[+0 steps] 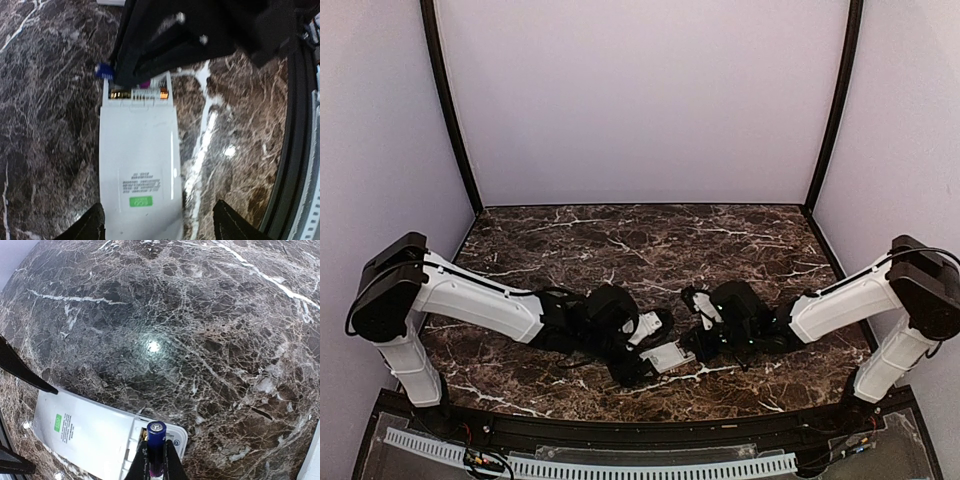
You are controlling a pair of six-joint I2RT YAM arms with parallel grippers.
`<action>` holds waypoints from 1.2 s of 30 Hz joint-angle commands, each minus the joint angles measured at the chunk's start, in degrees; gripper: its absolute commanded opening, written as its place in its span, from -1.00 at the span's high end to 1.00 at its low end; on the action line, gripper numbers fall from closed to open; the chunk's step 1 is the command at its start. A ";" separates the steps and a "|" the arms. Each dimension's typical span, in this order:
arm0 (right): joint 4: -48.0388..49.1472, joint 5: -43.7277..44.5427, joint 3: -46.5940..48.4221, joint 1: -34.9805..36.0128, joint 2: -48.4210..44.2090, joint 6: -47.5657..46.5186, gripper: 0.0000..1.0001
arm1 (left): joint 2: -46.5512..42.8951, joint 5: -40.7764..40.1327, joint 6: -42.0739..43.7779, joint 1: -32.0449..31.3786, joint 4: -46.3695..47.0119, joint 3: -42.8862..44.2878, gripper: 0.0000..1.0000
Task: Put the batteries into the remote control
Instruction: Adjust the battery.
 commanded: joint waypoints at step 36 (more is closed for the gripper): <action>-4.36 -2.94 -3.51 1.60 -2.26 0.54 1.00 | 17.19 16.54 -17.09 7.62 20.39 11.56 0.69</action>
